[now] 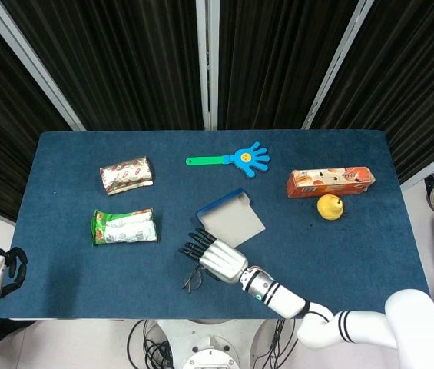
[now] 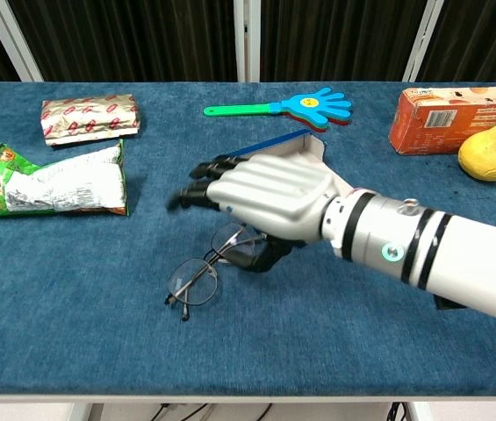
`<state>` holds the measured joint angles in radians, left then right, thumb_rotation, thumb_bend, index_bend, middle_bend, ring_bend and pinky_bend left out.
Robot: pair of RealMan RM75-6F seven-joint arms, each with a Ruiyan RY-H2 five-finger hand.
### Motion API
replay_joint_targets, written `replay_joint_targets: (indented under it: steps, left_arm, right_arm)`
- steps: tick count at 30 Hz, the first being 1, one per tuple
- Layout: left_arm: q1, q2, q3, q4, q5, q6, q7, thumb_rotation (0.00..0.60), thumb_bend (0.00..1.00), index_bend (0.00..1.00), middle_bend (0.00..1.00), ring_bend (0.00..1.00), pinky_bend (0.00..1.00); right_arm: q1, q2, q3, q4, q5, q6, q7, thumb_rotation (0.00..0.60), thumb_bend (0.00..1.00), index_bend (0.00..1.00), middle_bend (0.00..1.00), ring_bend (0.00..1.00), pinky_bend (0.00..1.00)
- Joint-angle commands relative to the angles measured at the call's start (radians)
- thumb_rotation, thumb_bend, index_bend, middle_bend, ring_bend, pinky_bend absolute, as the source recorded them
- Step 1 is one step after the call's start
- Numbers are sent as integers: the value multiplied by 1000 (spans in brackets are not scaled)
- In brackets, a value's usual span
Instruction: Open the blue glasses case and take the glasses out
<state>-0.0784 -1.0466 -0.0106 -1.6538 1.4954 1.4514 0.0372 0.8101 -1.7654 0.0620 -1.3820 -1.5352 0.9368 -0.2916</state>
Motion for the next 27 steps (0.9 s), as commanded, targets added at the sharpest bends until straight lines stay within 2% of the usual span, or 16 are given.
replay_joint_targets:
  steps: [1,5,12,18,23,27]
  left_arm:
    - [0,0,0,1,1,1,2,600,358,679,714,551,414]
    - [0,-2,0,0,0,1,9,600,359,679,714,552,415]
    - [2,-6,-1,-3,-1,6,19,600,358,679,714,552,414]
    - [2,-7,-1,-2,0,7,22,600,359,678,715,551,414]
    - [3,-7,-1,-2,0,8,23,600,358,679,714,552,414]
    - [3,-9,-2,-1,0,10,26,600,359,678,714,552,414]
  right_arm:
    - [-64,91,-19,-76,-19,98,-15,600,340,0,94,0,0]
    - [-148,218,-43,-163,-28,214,-13,600,341,0,90,0,0]
    - [-340,442,-113,-275,-48,452,15,600,337,0,97,0,0]
    - [-496,556,-159,-308,-60,629,97,600,336,0,77,0,0]
    - [-581,627,-182,-318,-69,707,195,600,341,0,59,0,0]
    - [-618,675,-208,-329,-89,706,243,600,350,0,52,0,0]
